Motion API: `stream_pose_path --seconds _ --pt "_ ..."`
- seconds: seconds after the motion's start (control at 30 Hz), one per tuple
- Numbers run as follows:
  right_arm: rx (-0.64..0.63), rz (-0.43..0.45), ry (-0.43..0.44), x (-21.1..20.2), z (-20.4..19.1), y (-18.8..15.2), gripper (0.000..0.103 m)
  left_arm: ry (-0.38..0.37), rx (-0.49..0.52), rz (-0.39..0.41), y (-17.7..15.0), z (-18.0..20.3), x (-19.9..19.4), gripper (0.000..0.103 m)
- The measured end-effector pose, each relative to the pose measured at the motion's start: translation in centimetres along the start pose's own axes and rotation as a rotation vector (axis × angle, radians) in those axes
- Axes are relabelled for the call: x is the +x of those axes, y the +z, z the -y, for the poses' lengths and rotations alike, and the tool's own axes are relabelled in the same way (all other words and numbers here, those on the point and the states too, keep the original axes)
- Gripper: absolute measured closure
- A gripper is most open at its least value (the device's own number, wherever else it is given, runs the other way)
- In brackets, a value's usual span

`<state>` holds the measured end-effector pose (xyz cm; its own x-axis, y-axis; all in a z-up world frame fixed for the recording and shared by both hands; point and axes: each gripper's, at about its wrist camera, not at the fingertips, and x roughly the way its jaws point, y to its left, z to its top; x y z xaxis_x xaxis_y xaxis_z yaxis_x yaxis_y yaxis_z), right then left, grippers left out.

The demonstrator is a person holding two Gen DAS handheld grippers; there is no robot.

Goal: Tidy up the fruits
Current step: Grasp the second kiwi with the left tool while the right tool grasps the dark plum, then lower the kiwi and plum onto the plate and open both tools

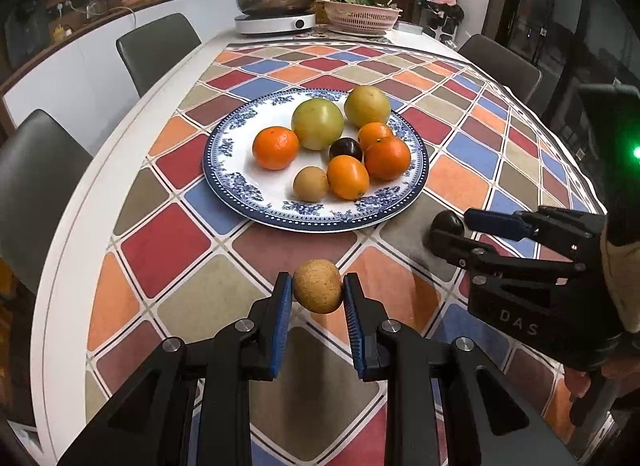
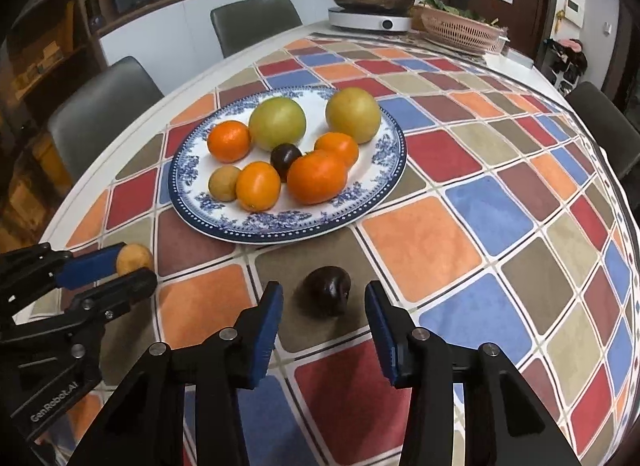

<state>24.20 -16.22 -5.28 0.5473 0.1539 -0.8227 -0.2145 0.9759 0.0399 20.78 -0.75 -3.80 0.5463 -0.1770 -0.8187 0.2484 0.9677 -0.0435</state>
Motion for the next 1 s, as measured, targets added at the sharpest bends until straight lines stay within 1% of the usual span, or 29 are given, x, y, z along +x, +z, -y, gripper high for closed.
stream_pose_path --seconds 0.03,0.1,0.27,0.47,0.6,0.83,1.0 --pt "0.0 -0.008 0.002 0.3 0.1 0.0 0.065 -0.013 -0.009 -0.009 0.1 -0.1 0.2 0.077" --pt "0.004 -0.021 0.007 0.7 0.2 0.1 0.067 -0.012 -0.011 -0.012 0.2 -0.2 0.4 0.077" --pt "-0.012 -0.029 0.006 1.0 0.0 0.2 0.075 -0.005 -0.011 -0.017 0.1 -0.3 0.6 0.077" --pt "-0.01 -0.016 0.016 0.5 0.0 0.2 0.076 -0.014 -0.023 -0.012 0.2 -0.5 0.0 0.077" --pt "-0.023 0.024 0.026 -1.2 -0.4 0.5 0.076 -0.015 -0.024 0.019 1.0 -0.6 -1.5 0.077" --pt "-0.071 0.113 0.039 -4.7 -1.5 2.6 0.076 -0.008 -0.013 0.073 3.1 -1.1 -3.8 0.077" --pt "-0.102 0.15 0.035 -5.8 -1.9 4.6 0.076 0.008 0.01 0.099 5.1 -1.5 -4.4 0.077"
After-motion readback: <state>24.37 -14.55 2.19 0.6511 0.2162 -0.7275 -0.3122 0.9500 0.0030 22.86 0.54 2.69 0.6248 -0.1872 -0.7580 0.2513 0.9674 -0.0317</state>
